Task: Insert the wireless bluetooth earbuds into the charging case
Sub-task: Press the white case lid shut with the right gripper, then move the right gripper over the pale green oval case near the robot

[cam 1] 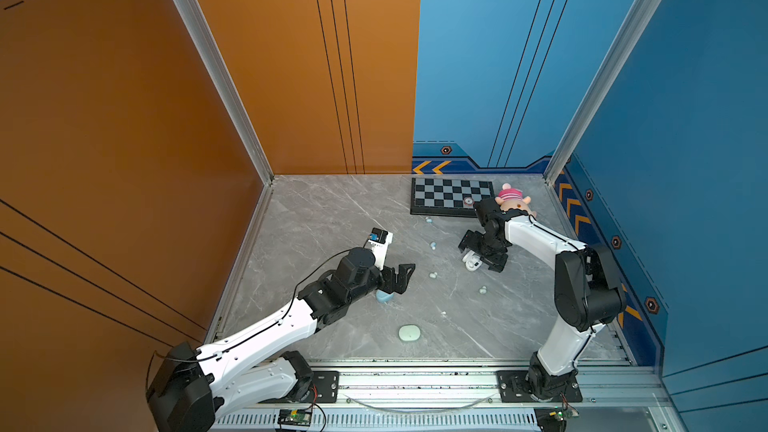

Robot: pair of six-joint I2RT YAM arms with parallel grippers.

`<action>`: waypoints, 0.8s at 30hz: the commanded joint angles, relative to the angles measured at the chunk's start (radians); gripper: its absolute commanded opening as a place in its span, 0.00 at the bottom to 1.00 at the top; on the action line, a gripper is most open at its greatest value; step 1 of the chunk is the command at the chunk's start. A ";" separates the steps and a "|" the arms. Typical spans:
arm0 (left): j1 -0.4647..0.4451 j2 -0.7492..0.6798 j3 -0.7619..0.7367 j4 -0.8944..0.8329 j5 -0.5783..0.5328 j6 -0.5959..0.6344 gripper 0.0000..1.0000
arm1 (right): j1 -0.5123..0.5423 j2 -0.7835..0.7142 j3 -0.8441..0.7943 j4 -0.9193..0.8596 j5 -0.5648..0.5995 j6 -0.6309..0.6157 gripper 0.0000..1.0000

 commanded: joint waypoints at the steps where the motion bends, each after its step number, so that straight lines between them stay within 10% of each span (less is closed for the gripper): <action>1: 0.011 -0.015 -0.016 0.029 -0.020 -0.007 0.98 | -0.020 0.002 -0.015 -0.006 0.036 0.019 1.00; 15: 0.013 -0.013 -0.011 0.029 -0.025 -0.007 0.98 | -0.046 -0.122 -0.056 -0.004 0.051 -0.029 1.00; 24: 0.077 -0.083 -0.045 0.042 0.004 -0.039 0.98 | 0.106 -0.430 0.108 -0.020 0.308 -0.406 1.00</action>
